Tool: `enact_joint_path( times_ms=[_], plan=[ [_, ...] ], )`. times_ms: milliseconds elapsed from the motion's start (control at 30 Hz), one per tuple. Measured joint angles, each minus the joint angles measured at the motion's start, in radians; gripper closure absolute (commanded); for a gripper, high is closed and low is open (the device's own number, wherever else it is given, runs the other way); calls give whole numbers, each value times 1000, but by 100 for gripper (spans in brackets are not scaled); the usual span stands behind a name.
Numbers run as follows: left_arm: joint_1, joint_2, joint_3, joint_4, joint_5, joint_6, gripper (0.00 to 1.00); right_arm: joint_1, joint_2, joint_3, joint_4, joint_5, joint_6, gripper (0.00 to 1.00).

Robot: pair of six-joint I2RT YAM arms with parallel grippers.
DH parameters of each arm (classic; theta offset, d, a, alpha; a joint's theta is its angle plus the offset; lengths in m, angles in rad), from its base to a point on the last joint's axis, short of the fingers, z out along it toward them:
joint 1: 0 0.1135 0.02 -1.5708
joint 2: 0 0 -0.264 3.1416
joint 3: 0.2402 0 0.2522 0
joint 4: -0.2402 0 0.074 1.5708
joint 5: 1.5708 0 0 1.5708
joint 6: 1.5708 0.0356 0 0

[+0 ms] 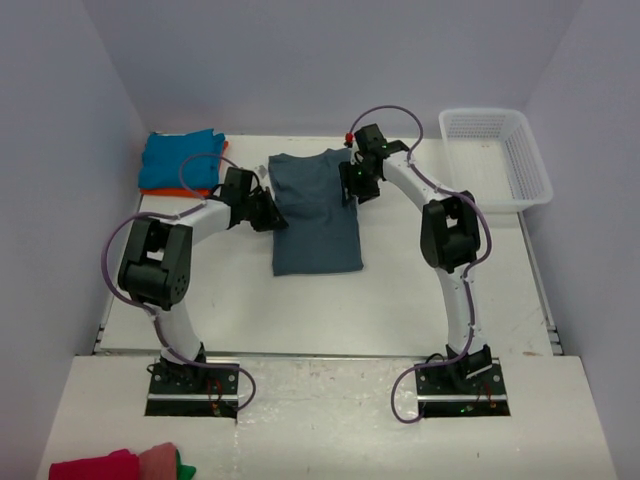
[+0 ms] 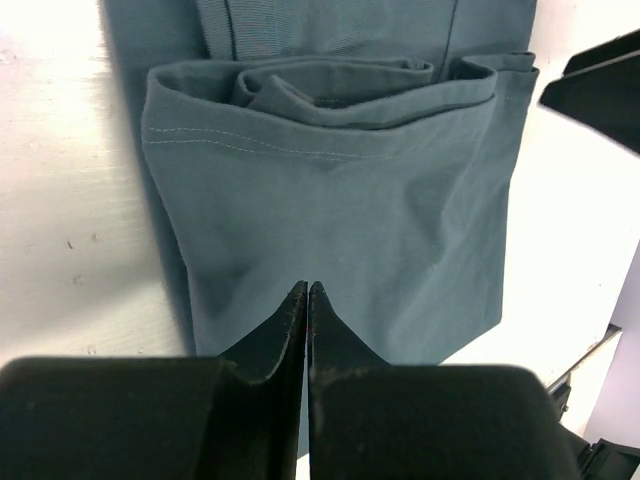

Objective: Fold and stack the t-shirts
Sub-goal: Fold the folded rectangular tshirt in 1/3 of the way

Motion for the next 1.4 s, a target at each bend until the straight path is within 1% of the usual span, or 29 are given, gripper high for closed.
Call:
enact_joint_path(
  times_ms=[67,167,500,767,833,867,1000,1033,1067,1100,1400],
  plan=[
    [2,1,-4,3,1,0,100,-1,21,49,-10,-5,-9,49],
    [0,8,-5,9,5,0,100,-1,30,80,-16,-12,-17,50],
    [0,48,-12,24,16,-8,100,-1,51,83,-37,-61,-23,61],
    [0,42,-13,29,25,-20,100,-1,78,83,-40,-84,-26,62],
    [0,32,-18,30,27,-21,100,-1,93,89,-46,-87,-26,66],
    [0,26,-21,29,26,-22,100,-1,104,95,-48,-90,-26,70],
    [0,17,-24,27,12,-22,100,-1,127,106,-51,-95,-26,82],
    [0,18,-24,23,7,-22,100,-3,127,106,-50,-97,-26,92],
    [1,18,-24,21,3,-22,100,-3,127,106,-50,-97,-28,97],
    [1,19,-24,21,0,-22,100,-3,127,106,-51,-97,-26,100],
    [8,48,-45,20,-33,-22,100,0,126,106,-50,-69,-17,100]
  ],
)
